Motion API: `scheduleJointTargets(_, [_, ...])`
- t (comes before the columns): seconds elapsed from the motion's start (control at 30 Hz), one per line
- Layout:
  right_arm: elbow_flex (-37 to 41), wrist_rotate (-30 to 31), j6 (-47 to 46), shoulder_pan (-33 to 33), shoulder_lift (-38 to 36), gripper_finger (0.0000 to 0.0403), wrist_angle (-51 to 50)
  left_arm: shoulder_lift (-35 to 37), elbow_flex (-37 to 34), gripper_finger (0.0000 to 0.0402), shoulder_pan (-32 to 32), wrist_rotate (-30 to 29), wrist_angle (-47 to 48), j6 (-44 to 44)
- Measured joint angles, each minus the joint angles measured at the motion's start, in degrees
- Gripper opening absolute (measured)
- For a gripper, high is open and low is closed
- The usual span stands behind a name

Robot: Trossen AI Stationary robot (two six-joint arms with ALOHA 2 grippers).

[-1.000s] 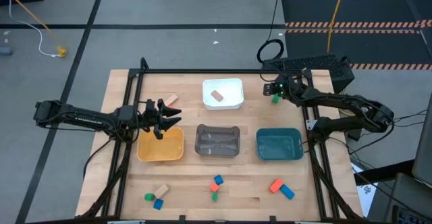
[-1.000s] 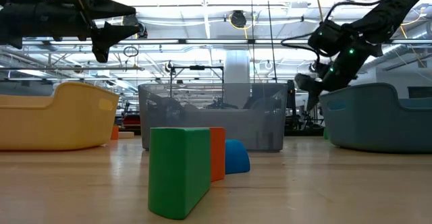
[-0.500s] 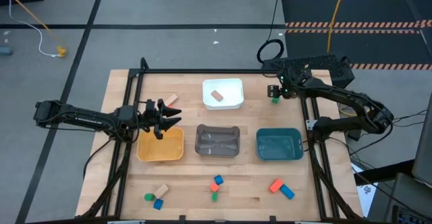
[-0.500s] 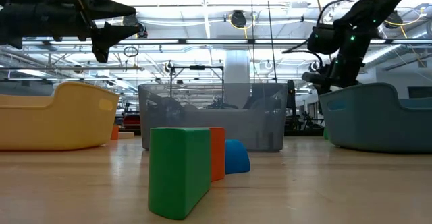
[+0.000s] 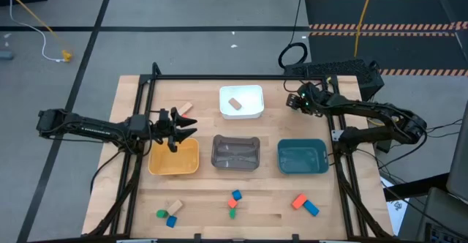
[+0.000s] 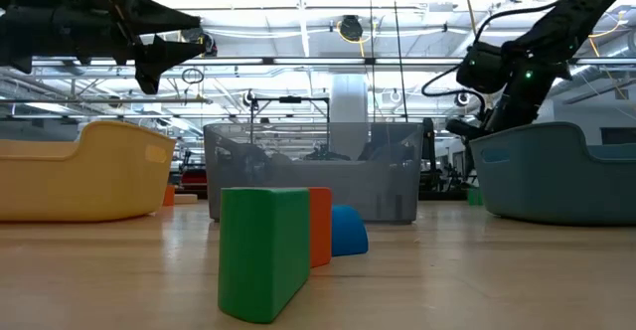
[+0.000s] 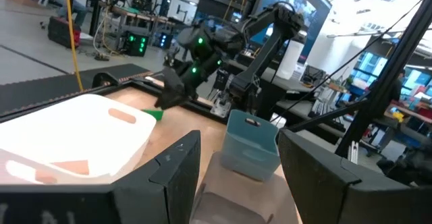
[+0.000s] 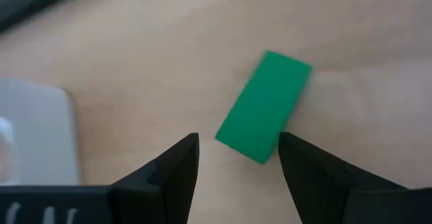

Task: Sort & place blocks by color
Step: Put the top green triangular block into the dark blue bin

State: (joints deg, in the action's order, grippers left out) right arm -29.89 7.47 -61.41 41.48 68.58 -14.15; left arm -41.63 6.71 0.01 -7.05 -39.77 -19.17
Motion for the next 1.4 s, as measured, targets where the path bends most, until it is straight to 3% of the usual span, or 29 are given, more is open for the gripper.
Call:
scheduleJointTargets(0.4, [0.0,3.01,1.25,0.15,0.0,0.0195,0.03,0.02,-0.01,0.02,0.02,0.0,0.69,0.24])
scheduleJointTargets(0.47, [0.0,2.91,8.41,0.81,0.0,0.0195,1.18,0.02,-0.01,0.02,0.0,0.0,0.7,0.5])
scheduleJointTargets(0.7, [0.0,-1.5,49.69,0.49,0.02,0.0195,6.13,0.02,-0.01,0.02,0.0,0.0,1.1,0.52])
scheduleJointTargets(0.97, [0.0,-1.56,91.13,0.04,0.02,0.0195,5.14,0.02,-0.01,0.02,0.01,0.0,1.05,0.45])
scheduleJointTargets(1.13, [0.0,-1.37,106.73,0.05,0.02,0.0195,5.16,0.02,-0.01,0.02,0.02,-0.63,0.22,0.51])
scheduleJointTargets(1.4, [0.0,-1.54,118.33,0.43,0.02,0.0195,2.08,0.02,-0.01,0.02,1.44,-1.04,-1.02,0.57])
